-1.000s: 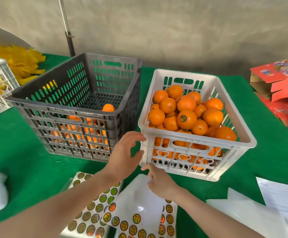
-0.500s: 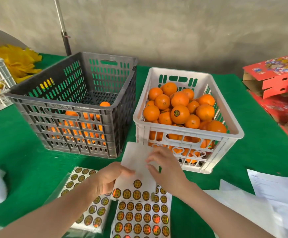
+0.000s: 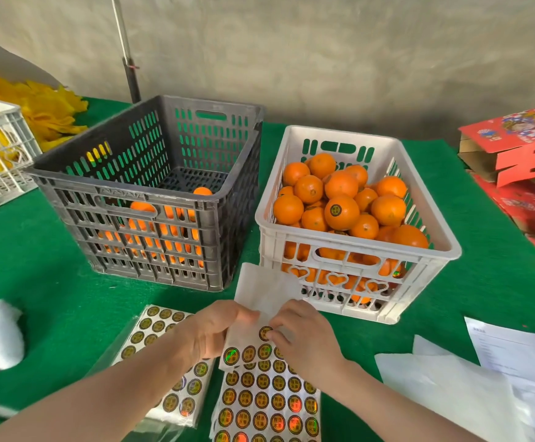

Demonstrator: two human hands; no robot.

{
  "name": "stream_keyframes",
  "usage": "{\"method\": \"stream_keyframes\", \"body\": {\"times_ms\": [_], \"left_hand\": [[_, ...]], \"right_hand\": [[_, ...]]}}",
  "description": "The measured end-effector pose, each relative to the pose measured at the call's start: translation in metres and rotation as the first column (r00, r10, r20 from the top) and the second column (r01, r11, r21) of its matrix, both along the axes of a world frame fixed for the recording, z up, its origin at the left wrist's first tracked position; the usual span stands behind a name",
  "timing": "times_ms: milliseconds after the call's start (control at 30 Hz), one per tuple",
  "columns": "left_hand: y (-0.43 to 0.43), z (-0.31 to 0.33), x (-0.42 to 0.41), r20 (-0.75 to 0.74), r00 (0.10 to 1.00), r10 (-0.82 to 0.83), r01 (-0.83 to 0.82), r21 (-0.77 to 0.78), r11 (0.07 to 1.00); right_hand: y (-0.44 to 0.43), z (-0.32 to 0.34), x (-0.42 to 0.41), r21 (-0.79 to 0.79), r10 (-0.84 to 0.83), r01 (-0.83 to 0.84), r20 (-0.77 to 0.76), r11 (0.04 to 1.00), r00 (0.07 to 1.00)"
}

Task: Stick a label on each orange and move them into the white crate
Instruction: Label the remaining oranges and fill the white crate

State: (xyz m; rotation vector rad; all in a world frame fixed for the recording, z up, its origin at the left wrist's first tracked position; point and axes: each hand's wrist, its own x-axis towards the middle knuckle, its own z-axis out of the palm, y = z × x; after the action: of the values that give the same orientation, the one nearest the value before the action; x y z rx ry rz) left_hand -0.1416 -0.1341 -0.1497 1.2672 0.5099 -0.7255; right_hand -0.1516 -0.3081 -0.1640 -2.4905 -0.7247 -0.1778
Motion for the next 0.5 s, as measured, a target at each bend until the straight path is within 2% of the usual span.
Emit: {"method": "stream_keyframes", "body": {"times_ms": [167,233,333,433,500], "left_hand": [[0.003,-0.004,0.004,-0.036,0.998,-0.053,0.054,0.024,0.998],[0.006,-0.006,0.004,-0.036,0.994,-0.099,0.102,0.076,0.992],[0.011,-0.011,-0.001,-0.016,0.979,-0.202,0.202,0.151,0.968],[0.011,-0.022,-0.009,-0.026,0.964,-0.266,0.266,0.189,0.945],[0.010,-0.022,-0.014,0.019,0.949,-0.314,0.288,0.349,0.892]], "right_hand": [[0.002,0.008,-0.005,0.048,0.057,-0.057,0.015,0.997,0.998],[0.001,0.015,-0.005,0.207,0.044,-0.012,-0.154,0.978,0.987],[-0.002,0.031,0.005,0.449,-0.007,0.184,-0.368,0.874,0.930],[0.004,0.050,0.016,0.532,0.020,0.196,-0.372,0.824,0.928],[0.014,0.063,0.022,0.557,0.050,0.145,-0.319,0.818,0.946]]}}
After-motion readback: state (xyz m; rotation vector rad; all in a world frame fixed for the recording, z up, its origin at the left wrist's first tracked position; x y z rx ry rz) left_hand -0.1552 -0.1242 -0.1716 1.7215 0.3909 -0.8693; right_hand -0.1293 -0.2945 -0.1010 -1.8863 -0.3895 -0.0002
